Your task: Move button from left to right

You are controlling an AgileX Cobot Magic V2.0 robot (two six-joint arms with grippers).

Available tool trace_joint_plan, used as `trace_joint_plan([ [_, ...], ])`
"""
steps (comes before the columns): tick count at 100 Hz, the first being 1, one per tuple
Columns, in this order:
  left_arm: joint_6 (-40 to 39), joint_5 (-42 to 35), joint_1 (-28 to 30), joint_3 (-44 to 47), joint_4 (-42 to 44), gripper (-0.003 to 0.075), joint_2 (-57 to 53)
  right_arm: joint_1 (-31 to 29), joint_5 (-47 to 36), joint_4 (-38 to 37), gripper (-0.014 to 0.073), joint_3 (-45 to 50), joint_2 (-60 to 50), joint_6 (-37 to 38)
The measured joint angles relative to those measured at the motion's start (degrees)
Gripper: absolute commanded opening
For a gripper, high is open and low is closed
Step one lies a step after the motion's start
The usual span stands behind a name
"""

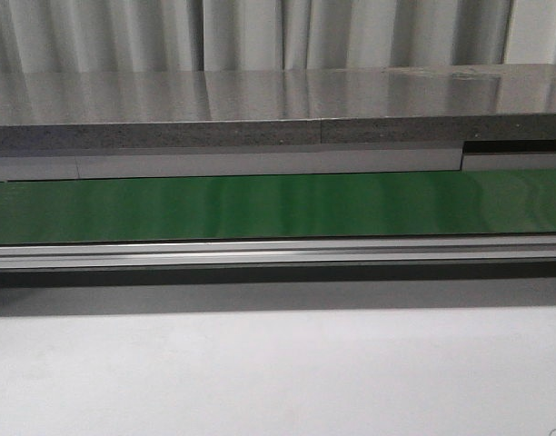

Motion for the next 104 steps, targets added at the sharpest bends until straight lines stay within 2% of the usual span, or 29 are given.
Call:
trace_joint_plan([
  [104, 0.00, -0.90, 0.00, 0.00, 0.00, -0.0020, 0.00, 0.00, 0.00, 0.00, -0.0068, 0.00, 0.00, 0.00],
])
